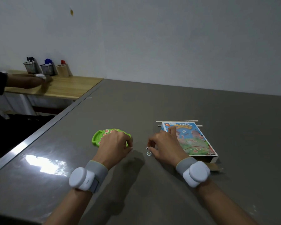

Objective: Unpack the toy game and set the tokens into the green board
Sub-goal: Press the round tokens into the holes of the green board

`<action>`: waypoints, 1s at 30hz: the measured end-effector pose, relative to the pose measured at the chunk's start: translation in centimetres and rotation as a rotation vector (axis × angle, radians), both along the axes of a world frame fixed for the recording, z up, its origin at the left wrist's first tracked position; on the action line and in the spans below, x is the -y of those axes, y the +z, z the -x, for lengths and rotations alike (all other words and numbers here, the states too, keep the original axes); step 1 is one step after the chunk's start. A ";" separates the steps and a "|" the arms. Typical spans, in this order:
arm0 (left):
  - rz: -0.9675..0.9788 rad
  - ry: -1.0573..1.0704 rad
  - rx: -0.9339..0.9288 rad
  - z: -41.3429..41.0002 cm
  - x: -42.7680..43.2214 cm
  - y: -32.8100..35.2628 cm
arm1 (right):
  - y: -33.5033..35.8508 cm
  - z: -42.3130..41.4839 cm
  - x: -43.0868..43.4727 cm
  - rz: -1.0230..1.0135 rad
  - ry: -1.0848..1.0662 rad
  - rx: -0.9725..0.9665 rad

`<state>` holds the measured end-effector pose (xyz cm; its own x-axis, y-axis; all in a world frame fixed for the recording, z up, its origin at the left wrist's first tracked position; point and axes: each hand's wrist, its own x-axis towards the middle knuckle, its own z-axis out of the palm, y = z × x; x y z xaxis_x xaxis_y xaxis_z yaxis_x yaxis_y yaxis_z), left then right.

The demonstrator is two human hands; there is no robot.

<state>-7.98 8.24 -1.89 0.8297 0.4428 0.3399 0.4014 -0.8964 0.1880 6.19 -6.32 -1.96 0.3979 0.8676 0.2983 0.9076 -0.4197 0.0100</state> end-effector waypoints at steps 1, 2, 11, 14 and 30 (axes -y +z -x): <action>-0.004 0.013 0.001 0.3 -0.3 0.2 | 0.1 0.3 -0.5 -0.010 0.010 0.003; -0.008 0.030 0.006 0.5 -0.6 0.5 | 0.2 0.6 -0.9 -0.021 0.021 0.002; 0.029 0.150 0.032 3.5 -3.9 1.0 | -0.6 3.7 -5.2 -0.112 0.132 -0.051; 0.035 0.182 0.050 4.0 -4.6 0.5 | -1.1 4.2 -6.2 -0.157 0.158 -0.092; 0.046 0.212 0.031 4.2 -6.4 -1.5 | -2.1 4.9 -8.1 -0.177 0.164 -0.151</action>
